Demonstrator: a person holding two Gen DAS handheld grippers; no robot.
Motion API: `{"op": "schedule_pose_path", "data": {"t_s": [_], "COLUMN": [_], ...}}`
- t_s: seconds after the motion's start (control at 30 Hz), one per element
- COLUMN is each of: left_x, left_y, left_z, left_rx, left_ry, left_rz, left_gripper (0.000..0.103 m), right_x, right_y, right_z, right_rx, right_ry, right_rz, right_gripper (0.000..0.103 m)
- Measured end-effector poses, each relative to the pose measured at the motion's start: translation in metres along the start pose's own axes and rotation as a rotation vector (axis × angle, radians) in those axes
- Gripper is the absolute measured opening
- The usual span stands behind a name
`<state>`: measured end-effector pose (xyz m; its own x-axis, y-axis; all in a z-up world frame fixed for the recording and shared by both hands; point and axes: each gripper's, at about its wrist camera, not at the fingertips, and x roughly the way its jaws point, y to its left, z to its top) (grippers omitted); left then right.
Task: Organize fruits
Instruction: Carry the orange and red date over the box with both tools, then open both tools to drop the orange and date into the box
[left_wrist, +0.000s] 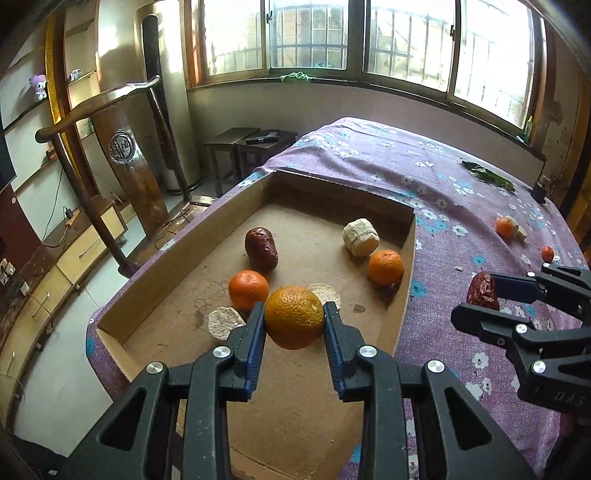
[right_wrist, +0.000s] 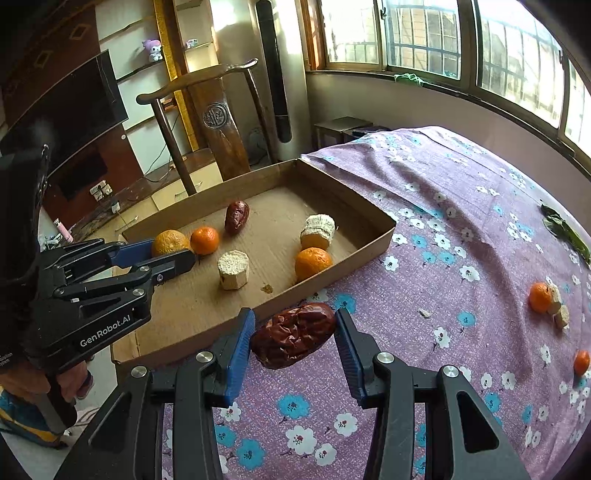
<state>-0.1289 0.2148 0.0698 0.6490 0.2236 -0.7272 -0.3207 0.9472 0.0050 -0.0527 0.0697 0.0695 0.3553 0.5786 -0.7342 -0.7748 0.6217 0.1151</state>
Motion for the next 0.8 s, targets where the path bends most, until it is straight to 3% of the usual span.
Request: {"op": "schedule_pose_path", "data": {"t_s": [0.27,0.8], "left_x": [0.012,0.032], "left_y": [0.010,0.014], "left_z": [-0.010,-0.015], "left_rx": [-0.022,-0.035], "left_ry": [0.044,0.093], "left_rz": [-0.006,-0.019], "left_gripper": [0.030,0.030], "right_x": [0.022,0.104], "right_y": [0.012,0.019], "right_z": [0.023,0.061], "right_rx": [-0.038,-0.052], "right_ry": [0.011,0.085], "right_rz": [0.029,0.072], "right_gripper": [0.049,0.049]}}
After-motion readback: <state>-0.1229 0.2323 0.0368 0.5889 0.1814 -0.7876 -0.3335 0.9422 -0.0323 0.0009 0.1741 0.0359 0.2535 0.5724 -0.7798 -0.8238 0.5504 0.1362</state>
